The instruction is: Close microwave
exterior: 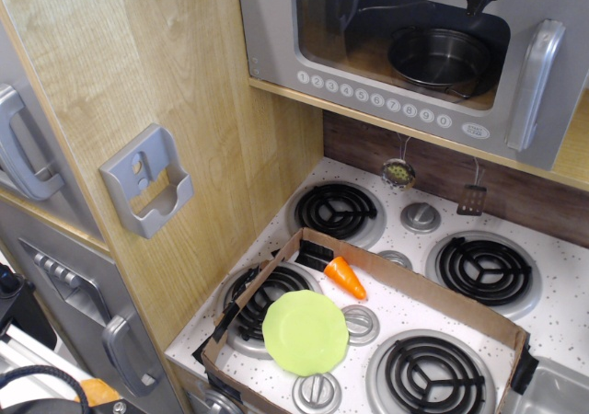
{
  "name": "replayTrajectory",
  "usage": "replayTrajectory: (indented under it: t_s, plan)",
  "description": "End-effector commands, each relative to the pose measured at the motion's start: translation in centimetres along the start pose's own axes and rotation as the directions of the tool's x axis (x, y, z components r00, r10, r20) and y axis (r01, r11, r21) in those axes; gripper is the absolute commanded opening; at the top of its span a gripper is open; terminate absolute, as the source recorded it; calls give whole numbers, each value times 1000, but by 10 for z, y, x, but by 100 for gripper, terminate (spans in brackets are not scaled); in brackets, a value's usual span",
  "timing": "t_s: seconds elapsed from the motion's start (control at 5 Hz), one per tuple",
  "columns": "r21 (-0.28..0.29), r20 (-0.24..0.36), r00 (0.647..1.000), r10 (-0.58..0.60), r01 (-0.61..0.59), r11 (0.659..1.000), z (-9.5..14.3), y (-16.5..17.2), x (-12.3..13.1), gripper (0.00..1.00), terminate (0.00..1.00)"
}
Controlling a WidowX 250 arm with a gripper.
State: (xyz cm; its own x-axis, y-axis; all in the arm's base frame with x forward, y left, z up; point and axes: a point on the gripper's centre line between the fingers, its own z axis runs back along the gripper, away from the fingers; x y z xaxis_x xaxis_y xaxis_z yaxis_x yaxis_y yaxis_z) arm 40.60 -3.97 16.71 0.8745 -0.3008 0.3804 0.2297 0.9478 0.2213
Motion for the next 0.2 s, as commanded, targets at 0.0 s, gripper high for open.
replayTrajectory:
  t_s: [0.0]
  plan:
    - [10,58,998,4,-4,1000,22,-1,13,100,100]
